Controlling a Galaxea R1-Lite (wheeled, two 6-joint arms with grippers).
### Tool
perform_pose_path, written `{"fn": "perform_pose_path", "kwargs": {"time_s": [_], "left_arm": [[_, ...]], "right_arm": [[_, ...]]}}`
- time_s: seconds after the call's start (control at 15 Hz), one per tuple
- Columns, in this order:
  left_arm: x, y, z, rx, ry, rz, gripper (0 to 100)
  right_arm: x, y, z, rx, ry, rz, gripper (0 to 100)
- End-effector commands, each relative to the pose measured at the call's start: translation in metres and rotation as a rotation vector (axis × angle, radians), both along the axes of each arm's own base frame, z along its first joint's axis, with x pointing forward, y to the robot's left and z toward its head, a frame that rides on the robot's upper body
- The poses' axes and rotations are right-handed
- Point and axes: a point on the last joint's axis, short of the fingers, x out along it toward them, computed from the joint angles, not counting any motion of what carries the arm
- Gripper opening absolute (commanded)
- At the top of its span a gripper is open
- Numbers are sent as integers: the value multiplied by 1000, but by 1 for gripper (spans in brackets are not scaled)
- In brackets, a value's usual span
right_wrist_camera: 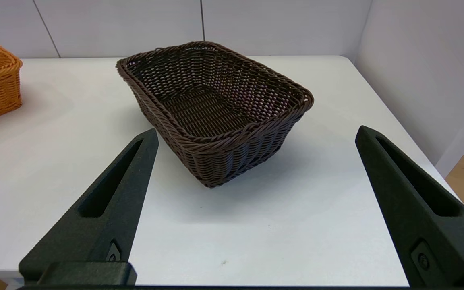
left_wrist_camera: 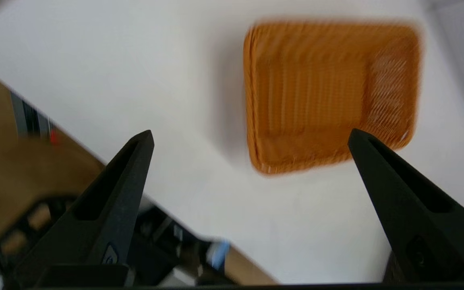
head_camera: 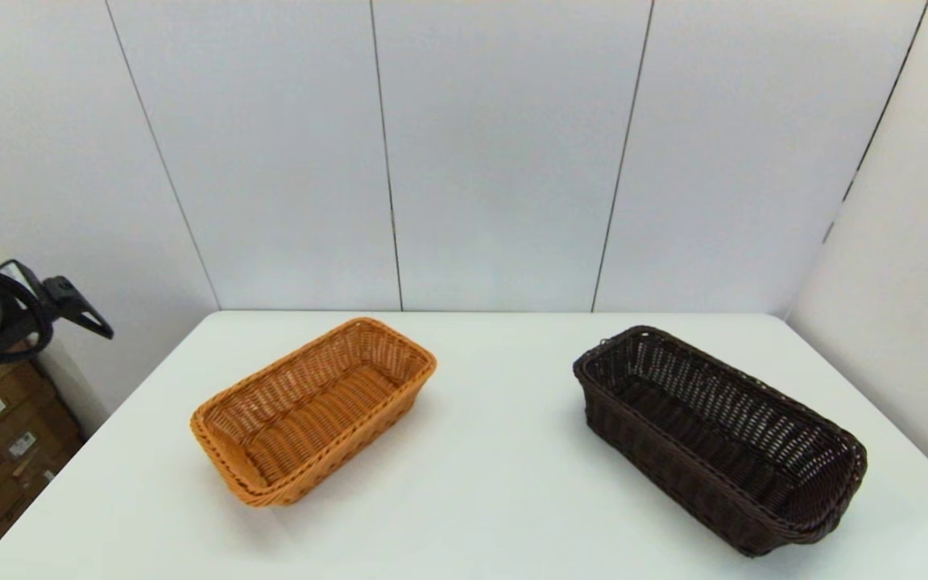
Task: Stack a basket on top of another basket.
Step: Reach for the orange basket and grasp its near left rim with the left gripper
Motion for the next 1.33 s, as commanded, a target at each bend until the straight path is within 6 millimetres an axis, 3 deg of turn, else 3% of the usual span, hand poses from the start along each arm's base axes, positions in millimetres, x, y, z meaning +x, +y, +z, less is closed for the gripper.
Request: {"fn": "perform_pose_path", "kwargs": {"time_s": [0.07,0.73,1.33], "left_arm": [[41,-4,-48,-194,267,-52,100],[76,-8,-117,-339,537,-123,100],[131,-7,-196,-342,609,-103,100]], "right_arm": [[0,0,0,0,2,0,100],[0,0,0,0,2,0,100],[0,0,0,0,2,0,100]]}}
